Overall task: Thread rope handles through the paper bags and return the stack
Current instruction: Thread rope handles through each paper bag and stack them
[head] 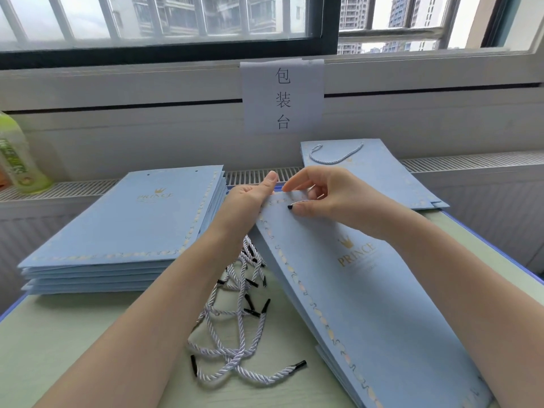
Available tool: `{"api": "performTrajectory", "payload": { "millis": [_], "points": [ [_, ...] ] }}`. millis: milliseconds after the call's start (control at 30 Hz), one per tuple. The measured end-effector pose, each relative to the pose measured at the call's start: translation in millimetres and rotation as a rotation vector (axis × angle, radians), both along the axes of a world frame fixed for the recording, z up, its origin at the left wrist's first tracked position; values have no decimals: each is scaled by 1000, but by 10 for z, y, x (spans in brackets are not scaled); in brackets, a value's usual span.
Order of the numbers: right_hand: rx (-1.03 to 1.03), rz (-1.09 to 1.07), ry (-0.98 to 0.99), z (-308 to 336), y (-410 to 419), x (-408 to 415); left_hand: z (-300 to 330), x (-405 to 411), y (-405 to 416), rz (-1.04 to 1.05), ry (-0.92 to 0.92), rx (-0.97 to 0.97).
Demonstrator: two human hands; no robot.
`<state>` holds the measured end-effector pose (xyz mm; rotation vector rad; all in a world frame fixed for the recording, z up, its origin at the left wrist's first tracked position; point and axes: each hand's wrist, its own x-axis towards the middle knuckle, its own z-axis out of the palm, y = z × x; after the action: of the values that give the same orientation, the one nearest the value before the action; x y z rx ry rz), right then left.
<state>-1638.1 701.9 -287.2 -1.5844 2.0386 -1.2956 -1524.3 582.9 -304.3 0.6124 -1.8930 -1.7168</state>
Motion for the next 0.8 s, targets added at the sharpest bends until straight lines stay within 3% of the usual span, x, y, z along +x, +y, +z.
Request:
{"api": "performTrajectory", "payload": {
  "millis": [167,800],
  "points": [
    [41,77,-101,-3,27,-37,-36,3,11,44,35,-71],
    [-3,44,-23,-13,-10,-1,-25,40,-19,-109,65,-30]
  ]
}}
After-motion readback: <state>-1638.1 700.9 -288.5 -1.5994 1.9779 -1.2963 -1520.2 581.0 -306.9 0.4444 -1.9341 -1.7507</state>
